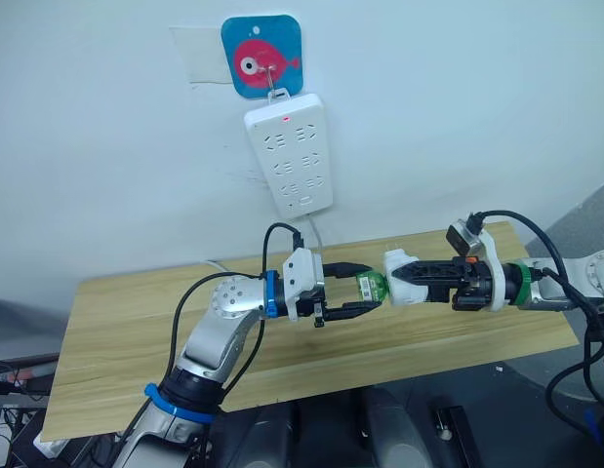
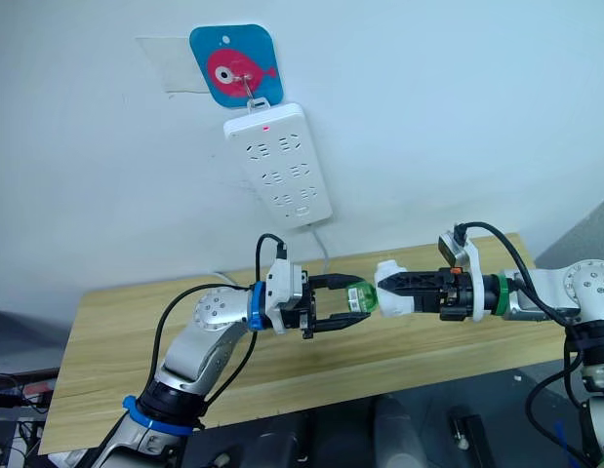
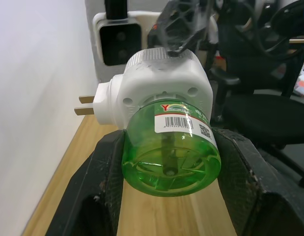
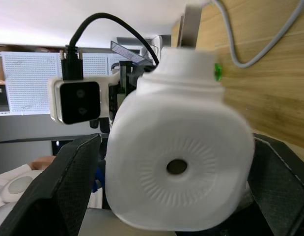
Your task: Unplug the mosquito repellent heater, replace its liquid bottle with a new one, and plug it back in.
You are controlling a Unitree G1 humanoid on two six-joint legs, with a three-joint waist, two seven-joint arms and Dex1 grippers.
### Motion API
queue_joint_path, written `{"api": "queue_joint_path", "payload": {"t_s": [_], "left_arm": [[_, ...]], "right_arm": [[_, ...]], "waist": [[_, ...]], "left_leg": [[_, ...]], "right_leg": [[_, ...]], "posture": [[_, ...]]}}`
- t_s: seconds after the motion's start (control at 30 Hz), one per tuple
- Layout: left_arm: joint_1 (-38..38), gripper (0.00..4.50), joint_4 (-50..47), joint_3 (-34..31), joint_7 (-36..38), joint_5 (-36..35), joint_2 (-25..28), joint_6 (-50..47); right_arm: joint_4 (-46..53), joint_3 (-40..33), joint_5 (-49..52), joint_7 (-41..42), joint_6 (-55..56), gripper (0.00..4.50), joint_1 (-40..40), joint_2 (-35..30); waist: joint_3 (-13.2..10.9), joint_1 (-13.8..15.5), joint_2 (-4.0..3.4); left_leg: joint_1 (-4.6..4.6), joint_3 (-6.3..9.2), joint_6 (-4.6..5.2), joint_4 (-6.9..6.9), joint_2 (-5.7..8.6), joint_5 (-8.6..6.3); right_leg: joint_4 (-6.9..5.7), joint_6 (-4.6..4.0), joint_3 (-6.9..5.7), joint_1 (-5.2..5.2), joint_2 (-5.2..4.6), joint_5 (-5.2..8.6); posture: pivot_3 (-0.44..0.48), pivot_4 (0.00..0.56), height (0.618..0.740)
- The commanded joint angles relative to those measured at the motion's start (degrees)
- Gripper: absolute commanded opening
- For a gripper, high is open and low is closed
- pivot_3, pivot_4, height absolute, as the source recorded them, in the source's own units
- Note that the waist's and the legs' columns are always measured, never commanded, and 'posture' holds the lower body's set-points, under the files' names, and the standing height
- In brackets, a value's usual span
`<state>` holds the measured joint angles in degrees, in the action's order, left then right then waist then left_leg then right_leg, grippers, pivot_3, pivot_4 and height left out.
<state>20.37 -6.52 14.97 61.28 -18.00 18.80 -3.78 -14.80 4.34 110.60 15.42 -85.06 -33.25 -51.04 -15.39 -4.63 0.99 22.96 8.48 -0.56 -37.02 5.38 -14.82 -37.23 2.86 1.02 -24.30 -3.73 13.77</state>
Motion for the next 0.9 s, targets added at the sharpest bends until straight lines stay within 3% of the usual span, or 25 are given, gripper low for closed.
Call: {"api": "queue_joint_path", "payload": {"t_s": [0.03,0.33,0.5,0.73,0.8,0.9], "left_arm": [[-0.54,2.27,-2.71,0.2,0.15,-1.46,-0.21,0.21],[-0.25,2.27,-1.82,0.32,0.79,-1.51,-0.31,0.56],[-0.01,2.27,-1.5,0.15,1.12,-1.77,-0.33,0.39],[0.36,2.27,-1.09,0.04,0.22,-2.46,-0.89,-1.21],[0.89,2.27,-1.32,-0.65,-0.92,-4.1,-1.35,-4.72],[2.0,2.27,-3.17,-3.44,-4.43,-14.23,-1.47,-22.0]], "right_arm": [[0.88,-0.67,-0.32,2.29,-1.29,4.48,-0.65,-0.96],[0.57,-1.42,-3.58,4.14,-1.66,4.48,-1.07,-0.32],[-0.07,-1.83,-5.09,5.0,-1.77,2.98,-1.6,0.09],[0.09,-2.56,-6.43,6.75,-2.67,2.98,-2.13,0.38],[2.29,-3.01,-7.67,8.06,-2.92,2.98,-1.84,0.28],[4.66,-3.79,-9.1,9.73,-3.16,2.98,-1.49,0.43]], "waist": [[0.0,0.01,0.0],[0.0,0.01,0.0],[0.0,0.01,0.0],[0.0,0.02,0.0],[0.0,0.01,0.0],[0.0,-0.02,0.0]], "left_leg": [[0.0,0.0,0.0,0.0,0.0,0.0],[0.0,-0.03,0.01,-0.02,0.0,-0.01],[0.0,-0.03,0.01,-0.02,0.0,-0.01],[0.0,-0.04,0.01,-0.02,0.0,-0.01],[0.0,-0.04,0.01,-0.02,0.0,-0.01],[0.0,-0.03,0.02,-0.04,0.0,-0.01]], "right_leg": [[0.02,0.01,0.0,0.0,0.0,-0.01],[0.03,0.03,0.01,0.01,0.0,-0.06],[0.03,0.03,0.02,0.01,0.0,-0.06],[0.03,0.03,0.02,0.01,0.0,-0.07],[0.03,0.03,0.02,0.01,0.0,-0.08],[0.02,0.04,0.02,0.01,0.0,-0.08]], "posture": [[-0.135,0.273,0.74],[-0.134,0.271,0.74],[-0.135,0.271,0.74],[-0.138,0.272,0.74],[-0.139,0.273,0.74],[-0.14,0.274,0.74]]}}
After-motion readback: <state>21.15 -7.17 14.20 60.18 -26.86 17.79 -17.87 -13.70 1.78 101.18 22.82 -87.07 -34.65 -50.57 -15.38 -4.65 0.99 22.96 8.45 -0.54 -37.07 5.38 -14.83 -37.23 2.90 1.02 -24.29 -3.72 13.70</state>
